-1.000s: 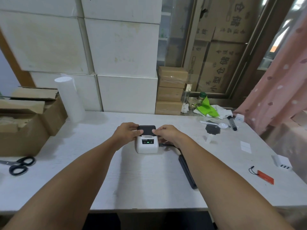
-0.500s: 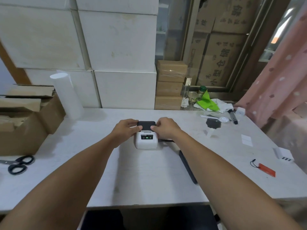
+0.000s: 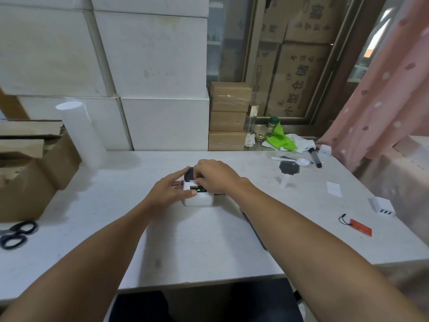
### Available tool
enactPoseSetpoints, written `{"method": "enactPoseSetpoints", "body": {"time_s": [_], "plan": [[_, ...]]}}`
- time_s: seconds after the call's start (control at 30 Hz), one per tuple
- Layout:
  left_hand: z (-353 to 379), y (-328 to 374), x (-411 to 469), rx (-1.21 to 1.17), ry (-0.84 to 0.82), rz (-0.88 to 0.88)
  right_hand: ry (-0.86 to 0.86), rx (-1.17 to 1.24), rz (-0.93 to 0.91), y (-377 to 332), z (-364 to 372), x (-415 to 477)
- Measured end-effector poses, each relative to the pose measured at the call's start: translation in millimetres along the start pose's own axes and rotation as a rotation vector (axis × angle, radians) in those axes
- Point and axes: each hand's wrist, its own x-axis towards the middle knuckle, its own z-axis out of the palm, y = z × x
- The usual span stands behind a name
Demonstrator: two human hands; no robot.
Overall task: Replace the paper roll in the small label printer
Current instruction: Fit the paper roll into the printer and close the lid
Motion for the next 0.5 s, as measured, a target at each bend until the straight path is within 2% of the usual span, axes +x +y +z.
{"method": "enactPoseSetpoints", "body": {"time_s": [0.3, 0.5], "plan": [[4, 13, -5, 0.098, 0.002, 0.093, -0.004, -0.099, -0.02, -4, 7, 0], [2, 14, -5, 0.05, -0.014, 0.049, -0.013, -0.09, 0.001, -5, 4, -2]]}}
